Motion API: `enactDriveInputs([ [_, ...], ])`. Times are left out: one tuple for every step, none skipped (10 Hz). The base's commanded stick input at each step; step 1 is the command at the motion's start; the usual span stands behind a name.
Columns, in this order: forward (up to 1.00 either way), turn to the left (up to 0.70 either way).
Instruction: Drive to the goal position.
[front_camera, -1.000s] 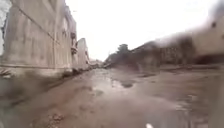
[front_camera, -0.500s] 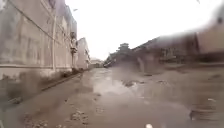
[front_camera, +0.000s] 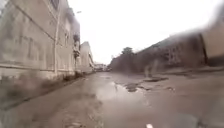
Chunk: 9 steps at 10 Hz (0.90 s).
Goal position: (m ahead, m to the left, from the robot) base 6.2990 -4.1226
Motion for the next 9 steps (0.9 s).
enactDriveInputs([
  [0.5,0.07],
  [0.5,-0.43],
  [0.5,-0.43],
  [0.5,-0.43],
  [0.5,-0.43],
  [0.5,-0.43],
  [0.5,-0.43],
  [0.5,-0.43],
  [0.5,-0.43],
])
